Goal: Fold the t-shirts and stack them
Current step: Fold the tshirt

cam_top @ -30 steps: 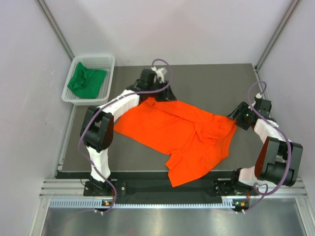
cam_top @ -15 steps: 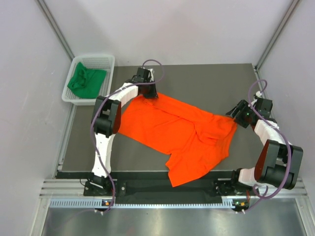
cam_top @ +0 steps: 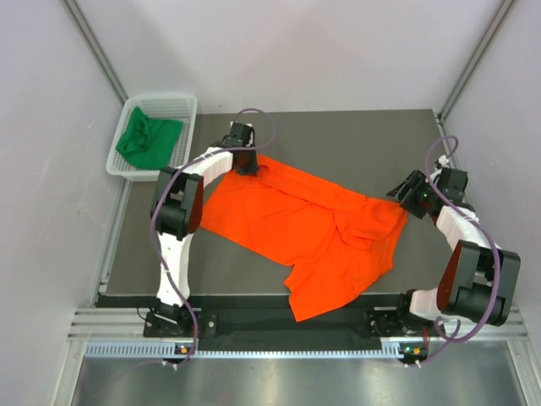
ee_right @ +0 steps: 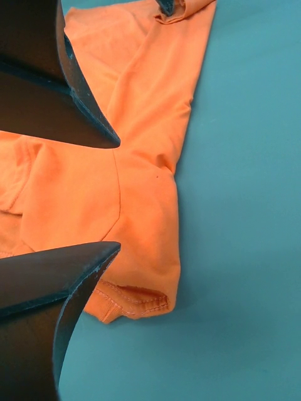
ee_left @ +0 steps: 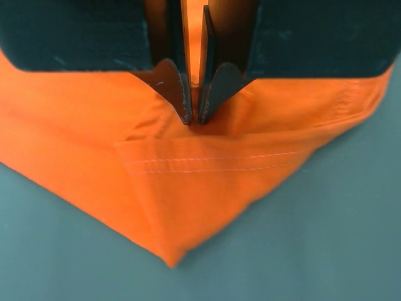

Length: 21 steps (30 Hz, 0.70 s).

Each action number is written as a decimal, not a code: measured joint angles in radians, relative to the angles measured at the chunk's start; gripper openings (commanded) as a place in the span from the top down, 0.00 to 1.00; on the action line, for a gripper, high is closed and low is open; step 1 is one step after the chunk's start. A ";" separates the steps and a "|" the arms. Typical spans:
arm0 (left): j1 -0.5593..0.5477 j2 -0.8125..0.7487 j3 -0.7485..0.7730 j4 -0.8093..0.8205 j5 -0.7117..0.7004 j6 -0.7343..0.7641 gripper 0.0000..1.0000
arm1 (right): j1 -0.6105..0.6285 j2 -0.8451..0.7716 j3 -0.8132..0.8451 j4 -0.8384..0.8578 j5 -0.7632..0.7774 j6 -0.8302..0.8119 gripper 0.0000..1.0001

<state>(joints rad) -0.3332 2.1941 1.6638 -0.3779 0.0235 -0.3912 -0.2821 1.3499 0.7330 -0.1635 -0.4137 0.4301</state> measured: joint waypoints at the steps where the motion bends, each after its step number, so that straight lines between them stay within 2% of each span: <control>1: 0.005 0.000 0.001 0.000 -0.003 0.000 0.85 | 0.000 0.000 0.000 0.000 0.000 0.000 0.39; 13: 0.050 0.083 0.145 0.018 0.006 0.002 0.83 | 0.000 0.000 0.000 0.003 0.000 0.000 0.39; 21: 0.134 0.157 0.267 0.023 0.012 -0.003 0.75 | 0.001 0.000 0.000 0.003 0.000 -0.001 0.39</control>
<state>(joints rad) -0.1997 2.3512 1.9305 -0.3550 0.0353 -0.3939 -0.2813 1.3499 0.7330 -0.1604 -0.4137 0.4294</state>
